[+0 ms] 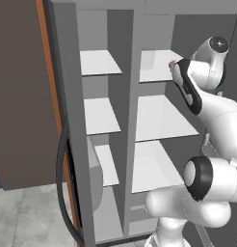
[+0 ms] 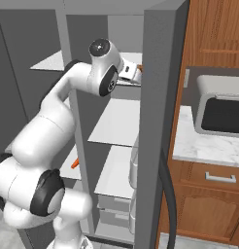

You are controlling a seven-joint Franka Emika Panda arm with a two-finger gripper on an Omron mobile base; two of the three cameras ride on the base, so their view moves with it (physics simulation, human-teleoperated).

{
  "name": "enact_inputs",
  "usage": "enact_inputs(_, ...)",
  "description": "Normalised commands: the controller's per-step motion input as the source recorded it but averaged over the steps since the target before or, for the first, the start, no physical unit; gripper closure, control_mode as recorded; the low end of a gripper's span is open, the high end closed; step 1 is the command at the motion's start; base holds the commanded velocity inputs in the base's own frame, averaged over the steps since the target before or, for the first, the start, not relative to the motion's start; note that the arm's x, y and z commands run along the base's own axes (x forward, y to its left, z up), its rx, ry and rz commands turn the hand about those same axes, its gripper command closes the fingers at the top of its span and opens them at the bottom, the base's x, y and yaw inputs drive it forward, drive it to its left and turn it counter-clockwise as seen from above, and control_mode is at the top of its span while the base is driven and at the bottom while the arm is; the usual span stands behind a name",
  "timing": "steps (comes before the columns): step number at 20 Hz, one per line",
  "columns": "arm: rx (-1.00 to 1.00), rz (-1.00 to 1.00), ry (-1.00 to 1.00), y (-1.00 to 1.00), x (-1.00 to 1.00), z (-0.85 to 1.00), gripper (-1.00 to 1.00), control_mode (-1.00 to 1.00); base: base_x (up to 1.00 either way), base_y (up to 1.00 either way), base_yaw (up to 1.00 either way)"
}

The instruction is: There's a chicken drumstick in the fridge that needs to be moved to the freezer for freezing. Pick up the chicken drumstick from the fridge, place it on any shelf in the freezer, and close the fridge and freezer doors when done.

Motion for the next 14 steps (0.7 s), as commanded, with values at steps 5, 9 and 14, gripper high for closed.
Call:
enact_inputs(5,0.00,0.00,0.01,-0.10,0.49,-0.04,-1.00,-1.00,0.00,0.00,0.00)
enact_inputs(9,0.00,0.01,0.01,-0.11,0.44,-0.12,-1.00,-1.00,0.00,0.00,0.00)
enact_inputs(14,0.00,0.00,0.00,-0.02,0.40,-0.17,-1.00,-1.00,0.00,0.00,0.00)
